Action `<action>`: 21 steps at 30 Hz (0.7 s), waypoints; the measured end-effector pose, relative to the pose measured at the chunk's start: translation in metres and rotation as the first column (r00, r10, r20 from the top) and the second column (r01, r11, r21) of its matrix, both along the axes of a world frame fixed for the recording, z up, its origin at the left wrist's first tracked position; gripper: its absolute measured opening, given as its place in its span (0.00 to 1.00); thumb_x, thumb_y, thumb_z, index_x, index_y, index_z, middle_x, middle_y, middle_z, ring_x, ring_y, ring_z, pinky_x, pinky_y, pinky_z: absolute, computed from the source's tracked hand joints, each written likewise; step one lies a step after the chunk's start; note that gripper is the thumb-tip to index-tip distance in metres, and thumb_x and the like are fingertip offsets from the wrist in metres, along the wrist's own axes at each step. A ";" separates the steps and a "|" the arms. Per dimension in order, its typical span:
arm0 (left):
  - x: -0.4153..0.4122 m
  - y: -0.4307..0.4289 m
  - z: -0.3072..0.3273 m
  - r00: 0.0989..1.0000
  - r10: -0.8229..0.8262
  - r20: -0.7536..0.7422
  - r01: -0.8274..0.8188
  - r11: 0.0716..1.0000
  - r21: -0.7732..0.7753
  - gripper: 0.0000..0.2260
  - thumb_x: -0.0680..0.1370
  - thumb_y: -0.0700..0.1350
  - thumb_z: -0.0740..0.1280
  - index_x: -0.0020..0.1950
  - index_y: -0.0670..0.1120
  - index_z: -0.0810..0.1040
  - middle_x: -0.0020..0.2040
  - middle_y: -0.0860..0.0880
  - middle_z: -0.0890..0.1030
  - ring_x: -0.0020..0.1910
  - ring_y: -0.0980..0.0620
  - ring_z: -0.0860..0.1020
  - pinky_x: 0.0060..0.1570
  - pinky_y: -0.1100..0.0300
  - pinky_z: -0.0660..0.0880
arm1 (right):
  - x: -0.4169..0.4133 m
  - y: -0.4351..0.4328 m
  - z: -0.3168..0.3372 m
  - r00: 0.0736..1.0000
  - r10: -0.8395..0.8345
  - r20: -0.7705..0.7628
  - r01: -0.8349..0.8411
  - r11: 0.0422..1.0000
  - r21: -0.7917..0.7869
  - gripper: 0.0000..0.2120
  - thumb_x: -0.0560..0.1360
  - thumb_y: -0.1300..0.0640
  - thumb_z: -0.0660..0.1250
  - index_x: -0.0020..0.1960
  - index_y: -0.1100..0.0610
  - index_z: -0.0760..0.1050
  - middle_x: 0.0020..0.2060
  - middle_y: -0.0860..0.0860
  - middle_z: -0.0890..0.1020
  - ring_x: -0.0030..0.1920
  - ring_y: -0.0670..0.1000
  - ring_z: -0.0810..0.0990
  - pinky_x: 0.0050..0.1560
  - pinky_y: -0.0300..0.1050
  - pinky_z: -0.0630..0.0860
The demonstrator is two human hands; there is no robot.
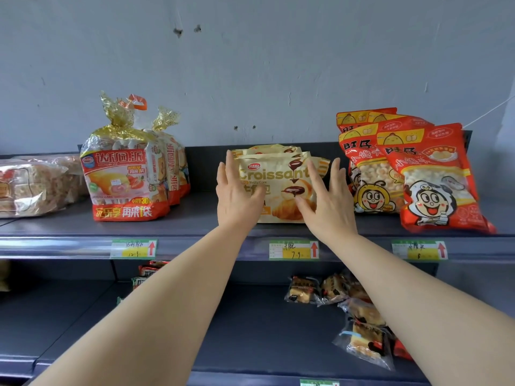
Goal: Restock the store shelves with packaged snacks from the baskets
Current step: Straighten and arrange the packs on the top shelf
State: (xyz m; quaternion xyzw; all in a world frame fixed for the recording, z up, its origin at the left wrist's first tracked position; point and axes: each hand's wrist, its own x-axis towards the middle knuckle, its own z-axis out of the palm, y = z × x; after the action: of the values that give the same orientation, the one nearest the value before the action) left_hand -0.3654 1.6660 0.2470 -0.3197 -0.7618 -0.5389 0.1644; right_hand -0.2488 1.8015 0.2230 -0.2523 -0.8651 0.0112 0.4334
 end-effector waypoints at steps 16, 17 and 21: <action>0.013 -0.030 -0.001 0.998 0.046 0.042 -0.042 0.995 -0.085 0.26 0.81 0.46 0.63 0.77 0.51 0.58 0.77 0.50 0.60 0.73 0.48 0.63 0.59 0.50 0.73 | 0.025 -0.049 0.000 0.994 -0.075 0.082 0.084 0.990 -0.114 0.27 0.82 0.47 0.56 0.79 0.49 0.53 0.79 0.54 0.50 0.79 0.56 0.47 0.76 0.58 0.54; 0.016 -0.031 -0.002 0.998 0.063 0.021 -0.061 0.994 -0.089 0.23 0.81 0.45 0.63 0.75 0.49 0.62 0.74 0.50 0.64 0.71 0.49 0.66 0.57 0.52 0.73 | 0.027 -0.051 -0.002 0.995 -0.068 0.079 0.078 0.989 -0.126 0.26 0.82 0.48 0.56 0.78 0.50 0.56 0.79 0.53 0.53 0.79 0.54 0.48 0.76 0.57 0.54; 0.027 -0.037 -0.004 0.992 0.046 -0.115 -0.056 0.994 -0.092 0.13 0.80 0.43 0.62 0.65 0.48 0.70 0.64 0.49 0.71 0.62 0.49 0.71 0.53 0.54 0.74 | 0.041 -0.062 -0.006 0.998 -0.064 0.009 0.065 0.988 -0.143 0.20 0.82 0.52 0.57 0.73 0.53 0.66 0.74 0.52 0.67 0.77 0.51 0.58 0.74 0.53 0.60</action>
State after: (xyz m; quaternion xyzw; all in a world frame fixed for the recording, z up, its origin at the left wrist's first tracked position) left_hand -0.3386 1.6288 0.2430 -0.3374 -0.7841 -0.4787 0.2053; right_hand -0.2075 1.7397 0.2173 -0.3108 -0.8544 0.0588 0.4122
